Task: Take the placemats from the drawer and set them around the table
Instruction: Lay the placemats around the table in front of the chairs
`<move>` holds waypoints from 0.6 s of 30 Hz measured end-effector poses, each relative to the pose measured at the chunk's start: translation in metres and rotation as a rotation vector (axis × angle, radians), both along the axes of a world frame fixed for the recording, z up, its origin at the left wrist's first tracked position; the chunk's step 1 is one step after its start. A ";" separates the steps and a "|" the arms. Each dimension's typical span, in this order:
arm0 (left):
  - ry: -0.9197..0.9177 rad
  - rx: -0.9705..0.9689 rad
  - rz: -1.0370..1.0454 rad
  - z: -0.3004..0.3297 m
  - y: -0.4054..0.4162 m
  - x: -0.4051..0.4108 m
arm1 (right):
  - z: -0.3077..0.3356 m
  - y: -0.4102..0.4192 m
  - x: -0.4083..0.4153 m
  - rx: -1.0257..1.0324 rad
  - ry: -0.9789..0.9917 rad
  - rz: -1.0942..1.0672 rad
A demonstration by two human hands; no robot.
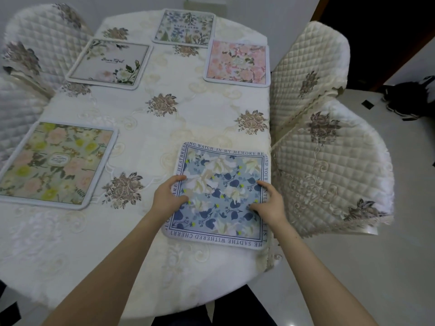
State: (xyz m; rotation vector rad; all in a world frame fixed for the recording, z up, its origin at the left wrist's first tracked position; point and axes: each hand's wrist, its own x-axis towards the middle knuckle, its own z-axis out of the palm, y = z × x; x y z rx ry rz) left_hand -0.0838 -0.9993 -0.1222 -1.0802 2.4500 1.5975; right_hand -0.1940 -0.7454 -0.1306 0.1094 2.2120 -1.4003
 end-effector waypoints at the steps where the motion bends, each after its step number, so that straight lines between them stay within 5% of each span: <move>1: 0.006 0.004 0.012 -0.002 0.002 -0.005 | -0.004 -0.001 -0.008 -0.002 -0.005 -0.009; 18: -0.071 0.038 -0.033 -0.041 -0.009 -0.024 | -0.036 -0.008 -0.025 0.089 0.022 -0.031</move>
